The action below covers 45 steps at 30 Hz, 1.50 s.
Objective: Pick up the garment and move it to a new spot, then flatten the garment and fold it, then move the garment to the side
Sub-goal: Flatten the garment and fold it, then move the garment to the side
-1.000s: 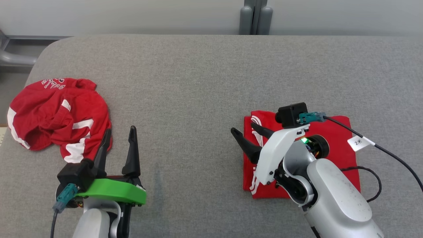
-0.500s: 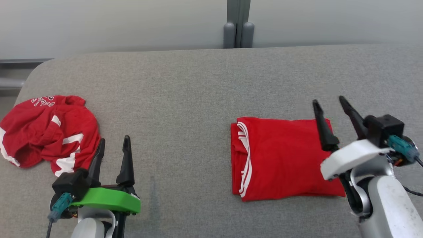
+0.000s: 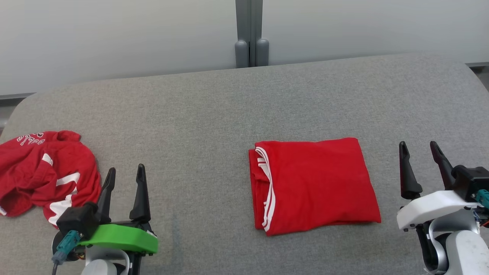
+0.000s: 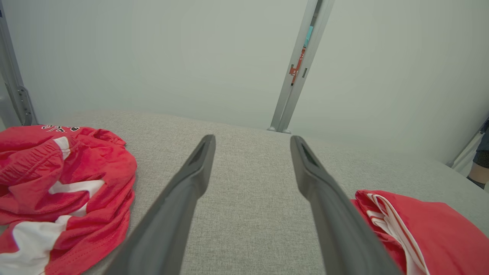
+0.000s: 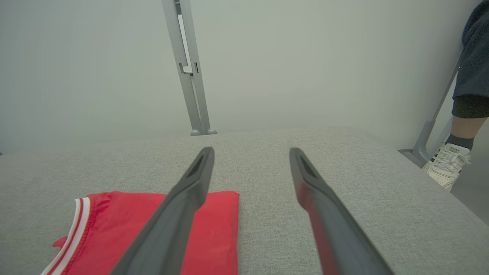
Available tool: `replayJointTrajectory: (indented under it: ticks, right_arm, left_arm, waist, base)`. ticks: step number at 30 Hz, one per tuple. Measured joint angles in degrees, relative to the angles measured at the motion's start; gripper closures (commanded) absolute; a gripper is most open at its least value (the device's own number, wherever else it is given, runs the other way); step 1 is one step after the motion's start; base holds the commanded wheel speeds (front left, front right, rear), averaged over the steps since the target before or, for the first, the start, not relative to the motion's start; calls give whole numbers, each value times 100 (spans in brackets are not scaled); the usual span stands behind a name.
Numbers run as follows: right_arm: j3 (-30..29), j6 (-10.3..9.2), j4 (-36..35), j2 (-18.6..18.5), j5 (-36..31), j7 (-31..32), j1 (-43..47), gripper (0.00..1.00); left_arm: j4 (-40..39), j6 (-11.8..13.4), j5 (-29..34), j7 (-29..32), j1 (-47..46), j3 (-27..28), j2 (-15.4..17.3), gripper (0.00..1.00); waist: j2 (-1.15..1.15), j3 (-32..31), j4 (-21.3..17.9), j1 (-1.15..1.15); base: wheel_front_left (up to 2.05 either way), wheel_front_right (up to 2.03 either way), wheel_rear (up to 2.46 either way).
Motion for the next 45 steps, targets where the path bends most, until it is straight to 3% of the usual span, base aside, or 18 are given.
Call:
replayJointTrajectory:
  ticks: [21, 23, 29, 32, 40, 45]
  right_arm:
    - [368, 0, 336, -7, 247, 312, -352, 0]
    - [274, 0, 396, -4, 264, 536, -500, 0]
    - [83, -1, 828, 105, 398, 2401, -757, 0]
    - [22, -1, 961, 81, 205, 3025, -818, 0]
    - [97, -3, 1528, 0, 252, 3635, -1061, 0]
    - [479, -4, 1781, -319, 414, 3843, -1312, 0]
  left_arm:
    - [42, 0, 54, 0, 71, 21, -35, 0]
    - [22, 0, 55, 0, 42, 16, -36, 0]
    - [-16, 0, 70, 0, -58, -115, -41, 0]
    - [-45, 0, 70, 0, -163, -171, -43, 0]
    - [-125, 0, 71, 0, -398, -256, -46, 0]
    - [-175, 0, 86, 0, -469, -249, -44, 0]
  waist:
    - [0, 76, 18, 0]
    - [0, 126, 23, 0]
    - [0, 329, 109, 0]
    - [0, 464, 185, 0]
    - [0, 866, 432, 0]
    - [0, 1056, 557, 0]
  base:
    - [0, 0, 0]
    - [0, 0, 0]
    - [0, 0, 0]
    - [0, 0, 0]
    - [0, 0, 0]
    - [0, 0, 0]
